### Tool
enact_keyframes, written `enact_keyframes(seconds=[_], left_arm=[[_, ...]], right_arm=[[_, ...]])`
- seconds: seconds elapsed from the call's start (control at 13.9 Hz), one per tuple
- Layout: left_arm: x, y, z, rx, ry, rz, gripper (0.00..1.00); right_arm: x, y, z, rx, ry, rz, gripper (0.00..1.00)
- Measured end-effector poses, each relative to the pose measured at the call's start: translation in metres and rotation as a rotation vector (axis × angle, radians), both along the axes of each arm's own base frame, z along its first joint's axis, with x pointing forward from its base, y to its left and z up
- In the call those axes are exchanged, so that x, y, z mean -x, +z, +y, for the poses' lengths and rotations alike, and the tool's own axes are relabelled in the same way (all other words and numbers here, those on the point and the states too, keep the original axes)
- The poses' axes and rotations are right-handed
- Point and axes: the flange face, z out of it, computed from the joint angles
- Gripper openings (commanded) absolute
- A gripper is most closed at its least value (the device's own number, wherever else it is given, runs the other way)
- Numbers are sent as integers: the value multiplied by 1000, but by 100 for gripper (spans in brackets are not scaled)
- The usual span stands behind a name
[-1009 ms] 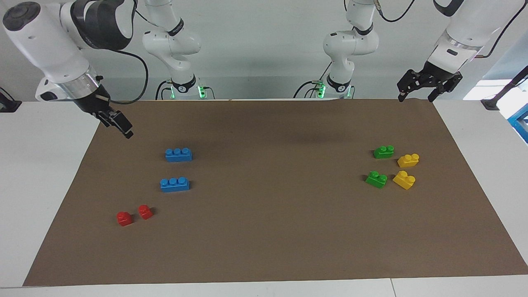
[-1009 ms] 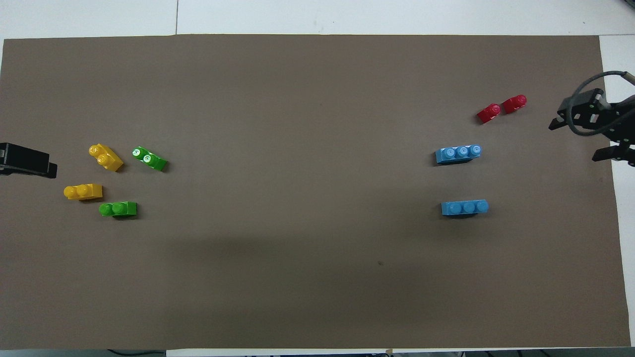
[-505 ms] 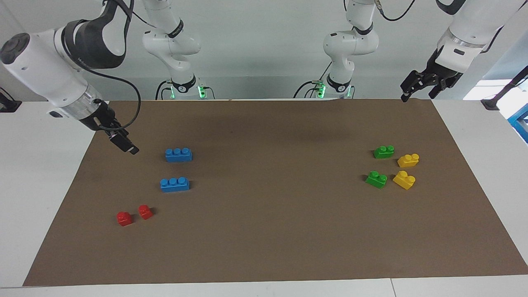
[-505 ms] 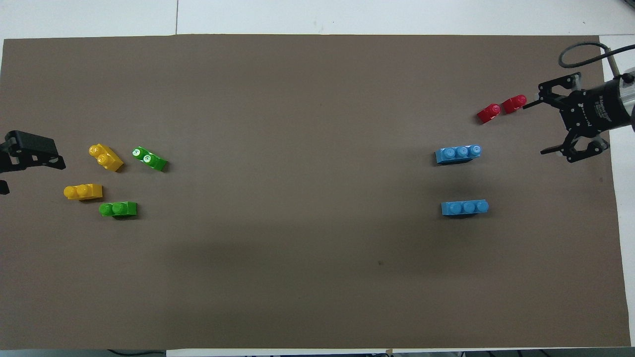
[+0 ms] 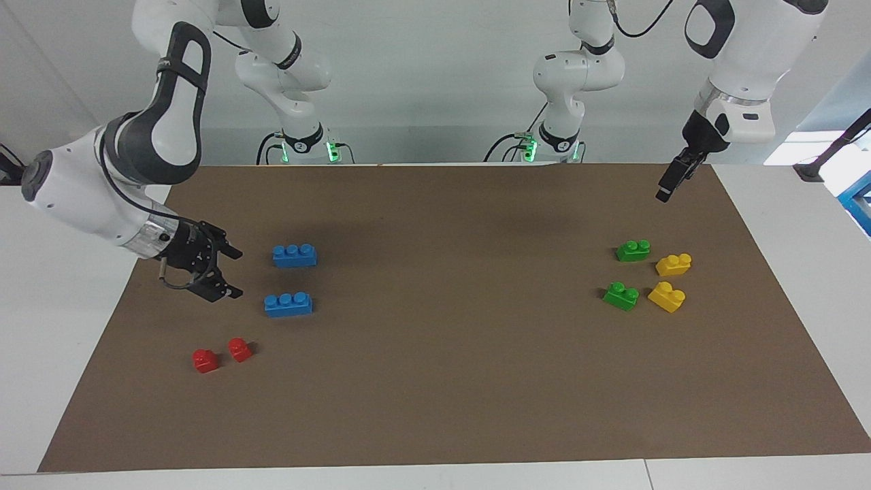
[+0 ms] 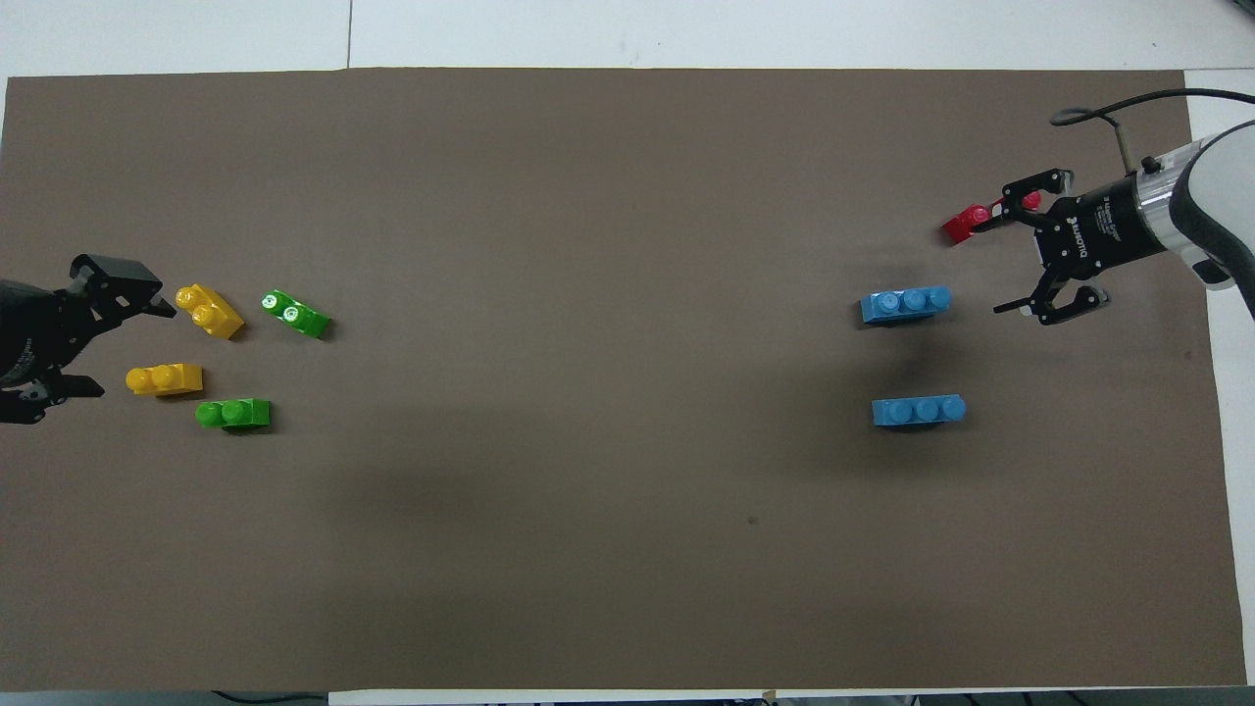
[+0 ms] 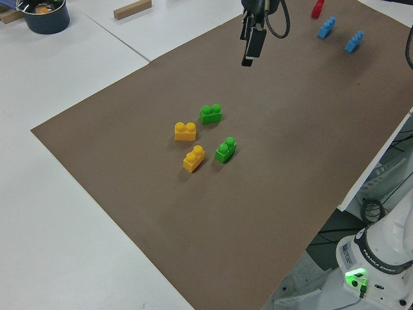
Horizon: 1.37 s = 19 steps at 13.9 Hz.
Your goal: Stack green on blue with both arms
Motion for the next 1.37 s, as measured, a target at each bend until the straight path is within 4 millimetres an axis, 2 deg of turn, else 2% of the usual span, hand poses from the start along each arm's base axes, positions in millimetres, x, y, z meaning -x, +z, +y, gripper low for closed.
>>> enact_keyframes(seconds=[0.29,0.5,0.65,0.86,1.15,1.3,1.37], left_arm=[[-8,-55,1,6,69,8,100],[-27,-105,-1,15,152,1,100],[-39,-131,-2,19,179,-5,100],[-49,-154,-2,23,196,-13,100],[-63,-181,-2,33,237,-47,100],[-67,-192,-1,35,244,-55,100],[-68,-197,-2,36,245,-56,100]], right_arm=[[-4,-36,1,-75,-6,23,95],[-4,-58,5,-118,23,21,95],[-4,-68,4,-123,41,20,95],[-5,-78,4,-126,49,4,95],[-4,-106,2,-147,74,-10,95],[-4,-113,3,-154,70,-10,95],[-4,-115,3,-164,63,-14,92]])
